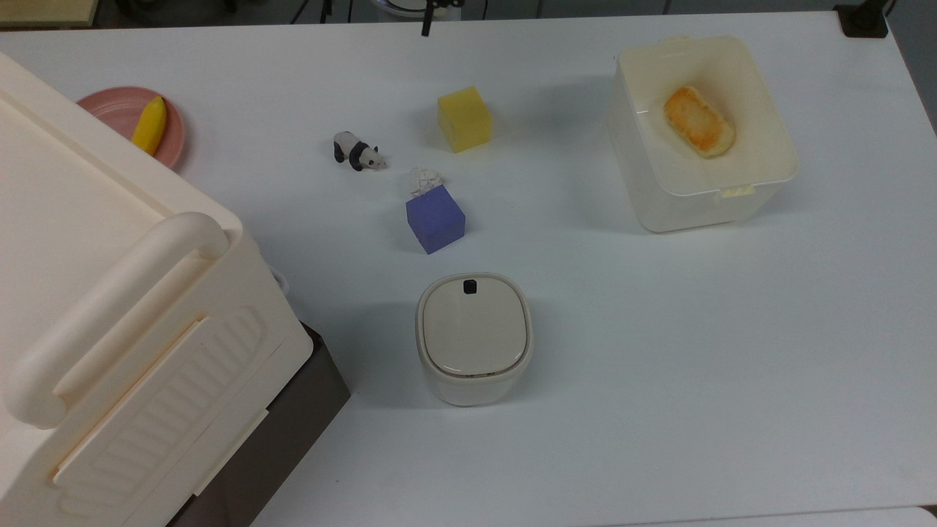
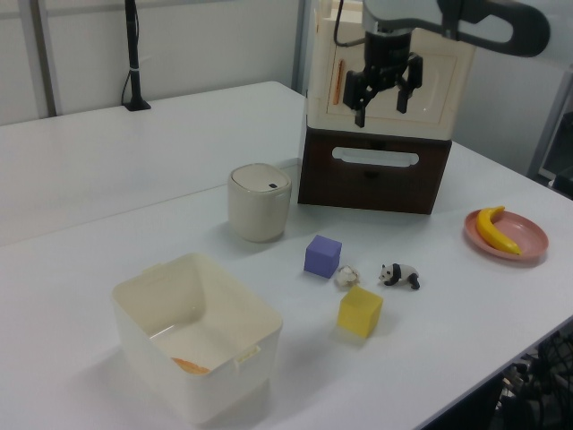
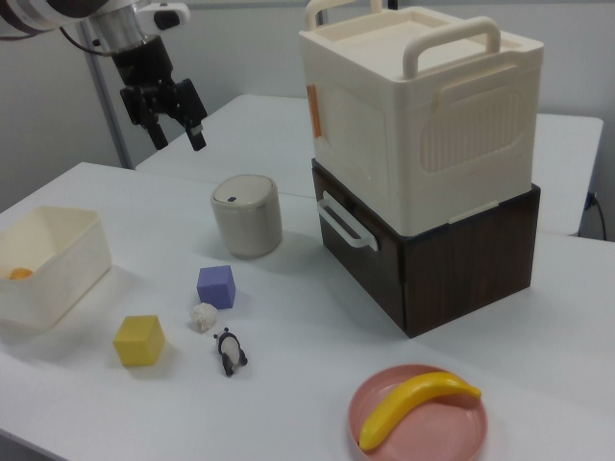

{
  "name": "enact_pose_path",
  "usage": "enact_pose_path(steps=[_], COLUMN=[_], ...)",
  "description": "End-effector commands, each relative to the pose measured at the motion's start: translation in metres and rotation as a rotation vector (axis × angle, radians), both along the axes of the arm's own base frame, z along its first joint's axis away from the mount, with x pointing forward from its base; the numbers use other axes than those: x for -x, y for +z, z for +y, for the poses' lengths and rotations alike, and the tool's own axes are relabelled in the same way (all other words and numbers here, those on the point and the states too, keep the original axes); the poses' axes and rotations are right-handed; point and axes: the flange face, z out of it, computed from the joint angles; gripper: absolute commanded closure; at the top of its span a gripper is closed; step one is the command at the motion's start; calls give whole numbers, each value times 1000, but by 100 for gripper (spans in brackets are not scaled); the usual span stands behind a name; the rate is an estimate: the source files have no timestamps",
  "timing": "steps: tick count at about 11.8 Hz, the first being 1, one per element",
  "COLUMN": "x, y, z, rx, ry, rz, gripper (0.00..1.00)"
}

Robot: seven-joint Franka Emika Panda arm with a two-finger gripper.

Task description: Put the bread in the basket

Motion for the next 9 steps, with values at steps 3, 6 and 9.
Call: enact_pose_path(steps=[3,6,9], x=[11,11,11], y=[-6,-9,-12], z=[2,3,15], rx=[3,5,-10], ry=[17,64,138], rz=[28,43,53], gripper=[0,0,0])
